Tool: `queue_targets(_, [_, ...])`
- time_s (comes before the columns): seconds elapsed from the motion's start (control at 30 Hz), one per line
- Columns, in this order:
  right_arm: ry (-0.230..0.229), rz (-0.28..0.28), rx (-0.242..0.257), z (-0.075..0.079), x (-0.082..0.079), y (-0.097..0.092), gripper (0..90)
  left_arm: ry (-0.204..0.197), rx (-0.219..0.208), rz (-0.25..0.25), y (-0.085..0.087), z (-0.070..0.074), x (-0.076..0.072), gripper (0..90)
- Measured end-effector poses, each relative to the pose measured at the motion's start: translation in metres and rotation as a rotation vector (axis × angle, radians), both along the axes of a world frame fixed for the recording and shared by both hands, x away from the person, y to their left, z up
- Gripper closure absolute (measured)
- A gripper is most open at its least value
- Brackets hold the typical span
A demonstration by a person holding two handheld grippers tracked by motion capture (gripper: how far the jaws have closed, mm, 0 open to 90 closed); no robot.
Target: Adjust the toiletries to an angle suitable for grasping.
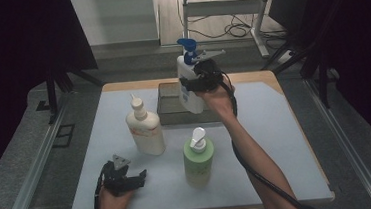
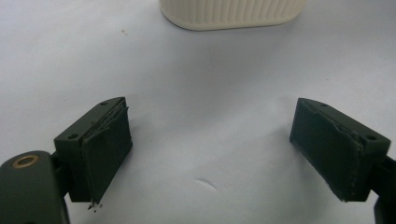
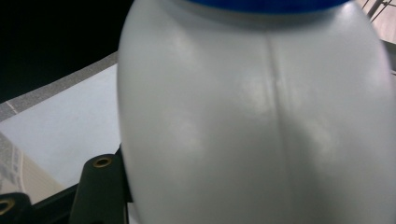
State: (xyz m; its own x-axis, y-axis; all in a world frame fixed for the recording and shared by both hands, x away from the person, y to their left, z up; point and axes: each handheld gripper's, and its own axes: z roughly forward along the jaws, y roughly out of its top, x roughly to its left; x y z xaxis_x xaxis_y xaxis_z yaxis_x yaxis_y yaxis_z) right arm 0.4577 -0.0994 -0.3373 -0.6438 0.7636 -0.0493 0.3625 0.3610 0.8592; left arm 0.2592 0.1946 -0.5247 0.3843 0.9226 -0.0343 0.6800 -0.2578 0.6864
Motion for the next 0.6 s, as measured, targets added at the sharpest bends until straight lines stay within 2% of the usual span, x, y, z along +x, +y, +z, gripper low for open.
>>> queue_targets(0.6, [-0.003, -0.032, -0.004, -0.008, 0.021, 0.018, 37.6, 0.001, -0.001, 0.000, 0.000, 0.000, 0.000, 12.1])
